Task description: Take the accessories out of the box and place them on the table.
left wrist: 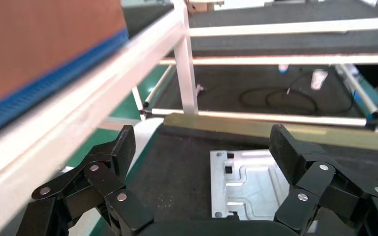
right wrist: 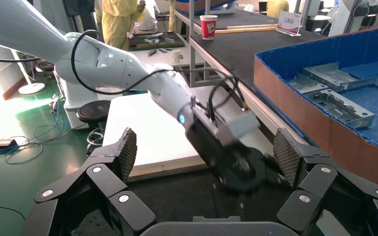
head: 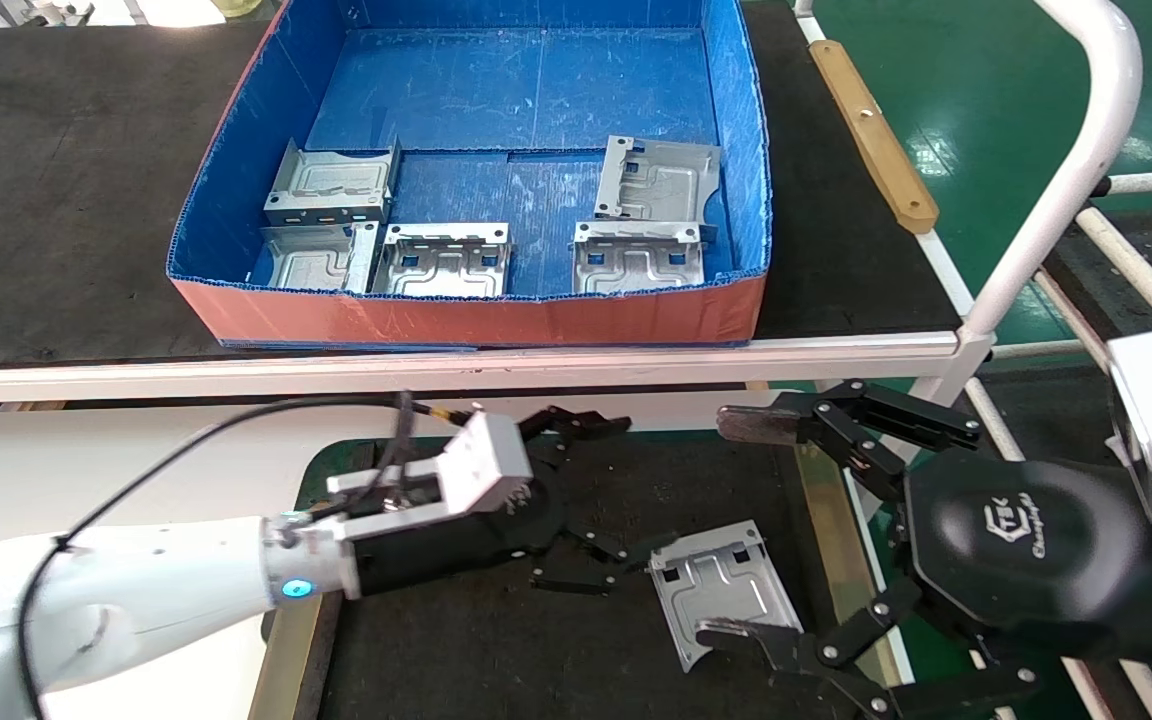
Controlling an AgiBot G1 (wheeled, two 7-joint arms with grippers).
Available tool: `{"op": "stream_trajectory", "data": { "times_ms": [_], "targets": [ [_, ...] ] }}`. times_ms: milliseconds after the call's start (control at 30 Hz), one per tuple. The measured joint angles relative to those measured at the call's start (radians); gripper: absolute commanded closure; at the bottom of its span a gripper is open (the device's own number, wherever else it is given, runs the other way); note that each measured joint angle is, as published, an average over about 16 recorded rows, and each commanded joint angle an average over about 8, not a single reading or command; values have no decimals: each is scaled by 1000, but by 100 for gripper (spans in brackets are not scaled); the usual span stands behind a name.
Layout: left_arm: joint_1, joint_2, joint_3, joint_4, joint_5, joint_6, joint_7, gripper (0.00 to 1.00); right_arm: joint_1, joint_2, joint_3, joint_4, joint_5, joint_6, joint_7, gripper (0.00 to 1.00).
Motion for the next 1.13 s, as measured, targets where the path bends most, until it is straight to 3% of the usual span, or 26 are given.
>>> {"op": "stream_trajectory", "data": {
  "times_ms": [900,1133],
  "targets": [
    [114,-341,-240,-441,-81,186,-422,0,0,0,0,0,0,0,0,0],
    [129,-385,-271,-497,-92,211,-477,0,0,0,0,0,0,0,0,0]
  ]
}}
